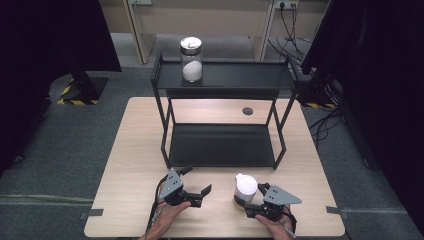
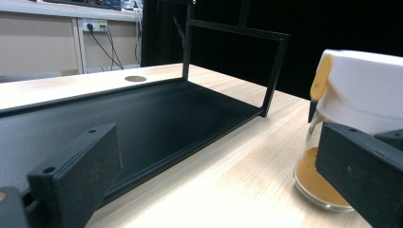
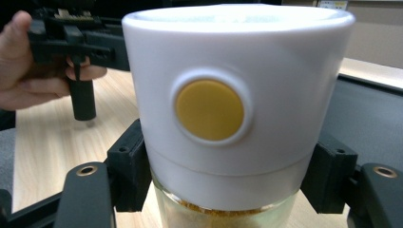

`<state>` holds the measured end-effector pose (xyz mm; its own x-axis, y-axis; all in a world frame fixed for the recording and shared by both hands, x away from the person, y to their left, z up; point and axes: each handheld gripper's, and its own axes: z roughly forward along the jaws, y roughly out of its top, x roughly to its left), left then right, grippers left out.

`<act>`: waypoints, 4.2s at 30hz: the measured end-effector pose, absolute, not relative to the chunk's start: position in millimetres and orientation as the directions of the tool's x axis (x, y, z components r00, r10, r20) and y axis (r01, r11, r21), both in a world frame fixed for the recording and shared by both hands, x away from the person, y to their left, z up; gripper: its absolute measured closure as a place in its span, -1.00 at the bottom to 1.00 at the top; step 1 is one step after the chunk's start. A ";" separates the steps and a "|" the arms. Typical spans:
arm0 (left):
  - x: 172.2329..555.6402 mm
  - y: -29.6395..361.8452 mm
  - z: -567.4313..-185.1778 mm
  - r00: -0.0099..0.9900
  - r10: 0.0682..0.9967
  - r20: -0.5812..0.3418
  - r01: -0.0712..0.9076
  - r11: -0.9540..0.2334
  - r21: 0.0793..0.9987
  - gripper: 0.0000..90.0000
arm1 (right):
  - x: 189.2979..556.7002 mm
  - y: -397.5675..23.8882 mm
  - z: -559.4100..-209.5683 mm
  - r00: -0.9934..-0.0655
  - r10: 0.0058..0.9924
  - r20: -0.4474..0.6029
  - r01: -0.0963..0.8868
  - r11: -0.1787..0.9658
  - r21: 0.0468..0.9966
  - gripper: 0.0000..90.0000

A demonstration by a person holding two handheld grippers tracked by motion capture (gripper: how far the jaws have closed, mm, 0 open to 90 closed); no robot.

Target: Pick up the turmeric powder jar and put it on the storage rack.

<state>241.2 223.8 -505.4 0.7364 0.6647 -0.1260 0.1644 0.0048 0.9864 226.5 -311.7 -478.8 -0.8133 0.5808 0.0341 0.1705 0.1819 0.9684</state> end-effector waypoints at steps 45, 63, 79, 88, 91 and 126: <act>241.2 223.1 -506.3 0.737 0.664 -0.128 0.169 0.003 0.986 -0.98 | 266.7 -310.1 -392.8 -0.833 0.547 0.084 0.201 0.158 0.967 -0.31; 241.4 223.4 -506.5 0.738 0.662 -0.130 0.170 0.003 0.985 -0.98 | 284.7 -302.9 -353.0 -0.851 0.521 0.069 0.182 0.170 0.968 -0.31; 241.5 223.1 -506.9 0.739 0.661 -0.132 0.173 0.002 0.985 -0.98 | 302.0 -293.4 -316.8 -0.859 0.509 0.057 0.161 0.162 0.973 -0.31; 241.5 223.3 -506.9 0.739 0.660 -0.134 0.176 0.003 0.984 -0.98 | 313.2 -286.2 -290.8 -0.863 0.503 0.046 0.147 0.163 0.976 -0.31; 241.4 223.0 -507.1 0.740 0.659 -0.134 0.175 0.004 0.985 -0.98 | 315.5 -283.0 -281.7 -0.862 0.505 0.041 0.143 0.164 0.976 -0.31; 241.7 223.8 -506.9 0.739 0.659 -0.141 0.183 0.005 0.983 -0.98 | 347.1 -262.4 -191.7 -0.837 0.546 0.045 0.166 0.175 0.971 -0.31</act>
